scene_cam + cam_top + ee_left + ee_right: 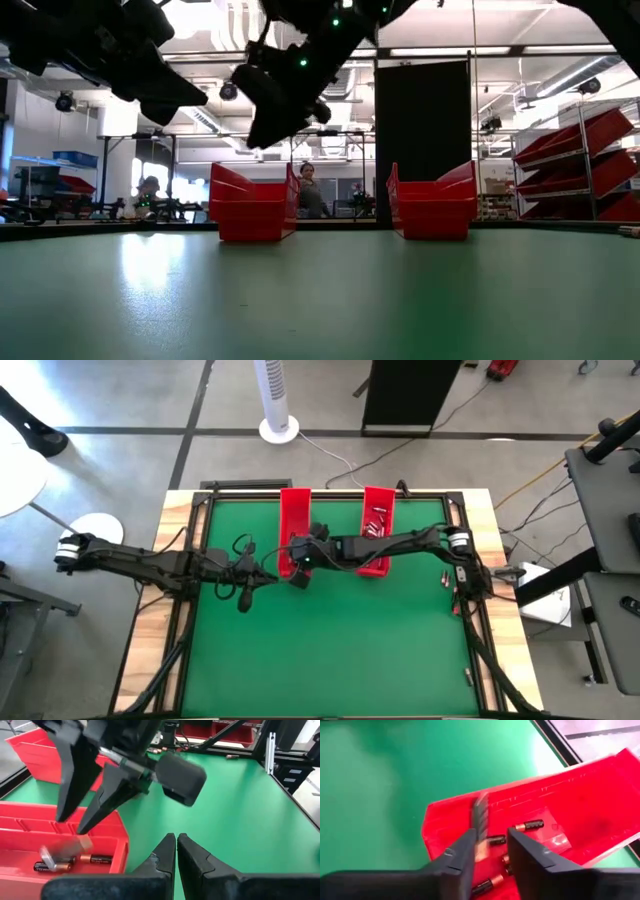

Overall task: Sort batteries
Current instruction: Put the black battery into the left red bin

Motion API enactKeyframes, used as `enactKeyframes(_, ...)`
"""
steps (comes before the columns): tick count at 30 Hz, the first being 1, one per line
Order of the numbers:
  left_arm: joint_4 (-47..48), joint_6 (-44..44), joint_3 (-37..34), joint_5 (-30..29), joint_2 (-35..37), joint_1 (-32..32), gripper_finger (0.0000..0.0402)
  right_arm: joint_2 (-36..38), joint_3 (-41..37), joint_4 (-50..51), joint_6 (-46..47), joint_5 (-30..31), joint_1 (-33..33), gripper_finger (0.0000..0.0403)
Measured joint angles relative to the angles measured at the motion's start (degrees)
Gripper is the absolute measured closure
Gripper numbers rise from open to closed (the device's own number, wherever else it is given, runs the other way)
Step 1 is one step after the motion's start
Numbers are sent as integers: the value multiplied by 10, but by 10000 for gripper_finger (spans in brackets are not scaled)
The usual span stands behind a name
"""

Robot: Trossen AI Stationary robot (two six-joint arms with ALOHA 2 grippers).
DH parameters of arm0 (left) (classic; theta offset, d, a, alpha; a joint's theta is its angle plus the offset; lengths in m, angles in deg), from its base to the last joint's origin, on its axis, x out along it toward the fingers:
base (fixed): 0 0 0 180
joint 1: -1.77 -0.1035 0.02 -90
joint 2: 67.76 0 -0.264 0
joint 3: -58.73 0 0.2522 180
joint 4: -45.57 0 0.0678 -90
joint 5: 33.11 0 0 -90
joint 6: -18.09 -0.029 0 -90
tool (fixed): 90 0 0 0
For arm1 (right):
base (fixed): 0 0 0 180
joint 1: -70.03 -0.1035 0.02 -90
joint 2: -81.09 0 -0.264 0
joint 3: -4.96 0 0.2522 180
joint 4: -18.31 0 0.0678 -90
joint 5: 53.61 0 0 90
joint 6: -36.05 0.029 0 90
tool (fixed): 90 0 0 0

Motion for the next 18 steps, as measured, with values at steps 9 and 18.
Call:
enactKeyframes(9,-23,1,-1,0,-4,4,402,74,31,193,3,2,-19,201)
enactKeyframes(18,-58,-11,-1,0,-11,12,402,204,21,611,247,5,-113,191)
